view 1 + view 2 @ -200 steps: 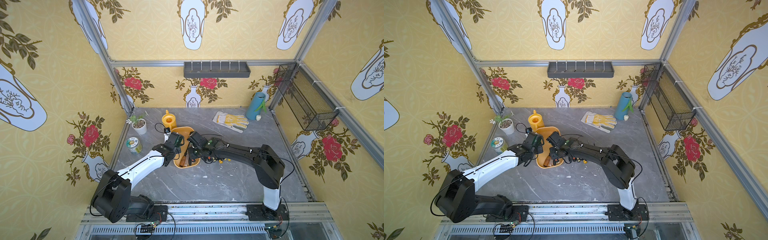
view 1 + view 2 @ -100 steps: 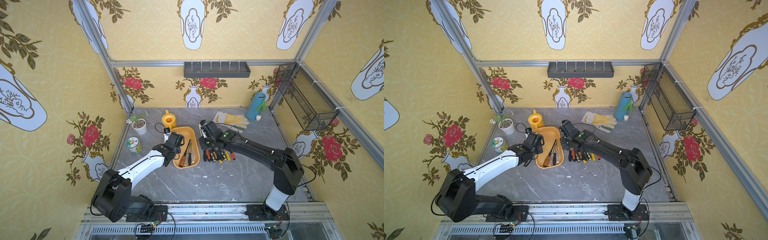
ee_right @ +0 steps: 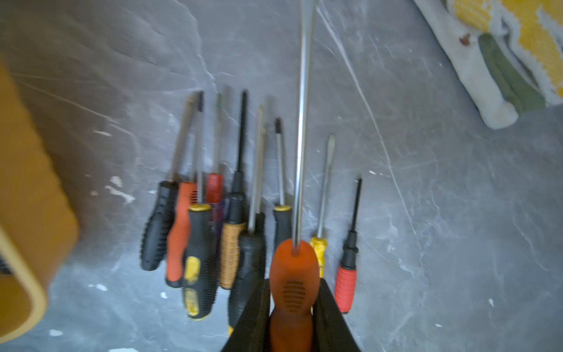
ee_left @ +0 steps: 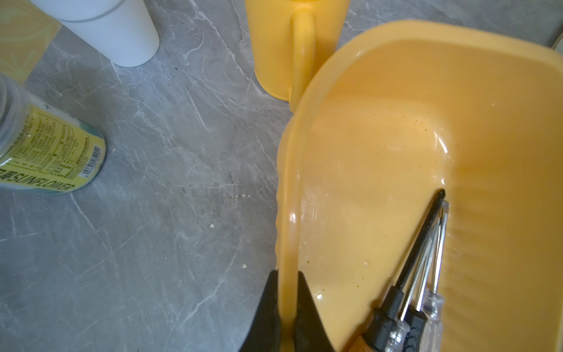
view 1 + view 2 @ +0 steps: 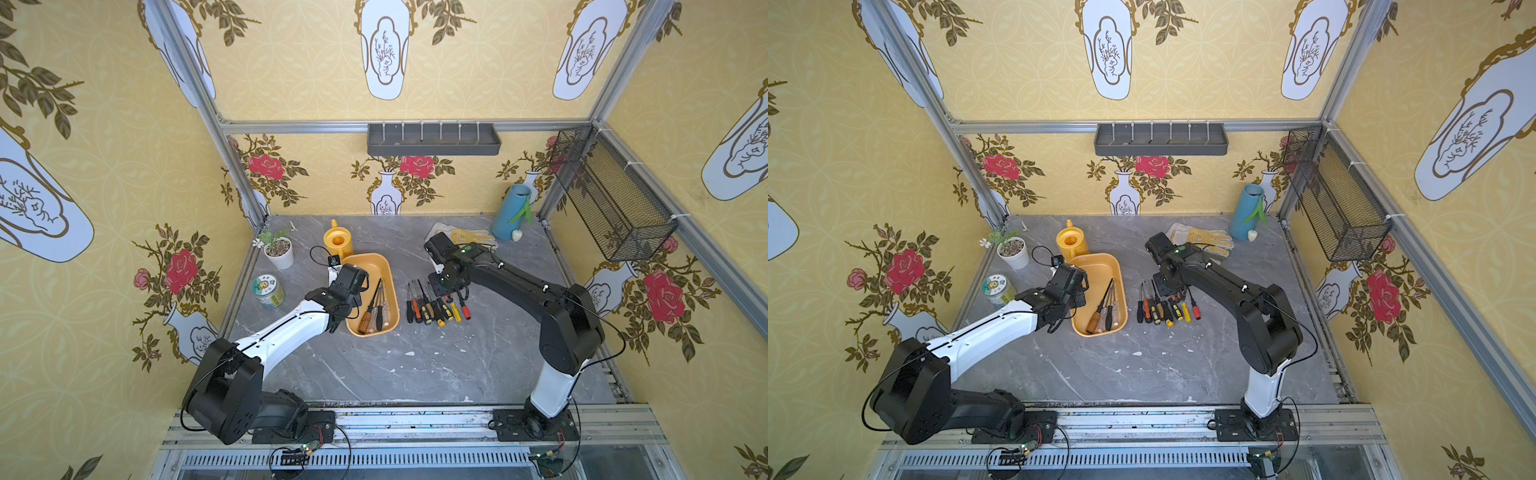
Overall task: Take out the screwdriver from the storage box
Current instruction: Place the screwdriver at the center of the board.
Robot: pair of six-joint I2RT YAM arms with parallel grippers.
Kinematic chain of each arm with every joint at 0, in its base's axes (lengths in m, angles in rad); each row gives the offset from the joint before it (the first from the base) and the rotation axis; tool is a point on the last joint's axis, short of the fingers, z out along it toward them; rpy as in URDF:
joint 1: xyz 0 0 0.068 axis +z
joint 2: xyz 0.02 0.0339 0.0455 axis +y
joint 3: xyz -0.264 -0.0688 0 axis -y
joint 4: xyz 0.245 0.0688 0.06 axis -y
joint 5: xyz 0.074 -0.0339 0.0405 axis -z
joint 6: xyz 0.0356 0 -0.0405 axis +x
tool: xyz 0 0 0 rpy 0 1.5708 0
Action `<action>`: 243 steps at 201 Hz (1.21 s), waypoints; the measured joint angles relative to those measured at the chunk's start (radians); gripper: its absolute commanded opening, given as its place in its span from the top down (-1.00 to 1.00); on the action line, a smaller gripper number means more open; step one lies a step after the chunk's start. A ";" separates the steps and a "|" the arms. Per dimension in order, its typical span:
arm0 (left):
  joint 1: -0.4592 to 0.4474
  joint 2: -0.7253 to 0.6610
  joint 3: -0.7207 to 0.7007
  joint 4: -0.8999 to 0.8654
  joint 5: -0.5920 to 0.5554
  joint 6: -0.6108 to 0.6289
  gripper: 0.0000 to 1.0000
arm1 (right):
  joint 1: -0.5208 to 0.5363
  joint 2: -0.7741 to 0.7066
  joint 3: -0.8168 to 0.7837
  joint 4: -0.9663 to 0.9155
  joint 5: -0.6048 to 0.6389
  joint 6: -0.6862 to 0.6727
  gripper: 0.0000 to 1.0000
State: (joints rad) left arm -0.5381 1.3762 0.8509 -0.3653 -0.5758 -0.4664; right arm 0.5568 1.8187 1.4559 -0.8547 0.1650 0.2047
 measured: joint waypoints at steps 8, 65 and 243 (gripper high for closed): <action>0.000 0.000 0.000 0.000 0.000 0.000 1.00 | -0.014 0.005 -0.007 -0.011 0.008 -0.003 1.00; 0.000 0.000 0.007 -0.002 0.000 0.007 1.00 | -0.036 0.022 -0.042 -0.037 -0.006 -0.026 1.00; 0.000 -0.004 0.007 -0.006 0.004 -0.005 1.00 | -0.043 0.108 -0.079 0.002 -0.112 -0.045 0.47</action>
State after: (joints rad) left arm -0.5381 1.3724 0.8577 -0.3710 -0.5720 -0.4709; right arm 0.5137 1.9263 1.3769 -0.8524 0.0528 0.1593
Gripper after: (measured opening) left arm 0.102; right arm 0.252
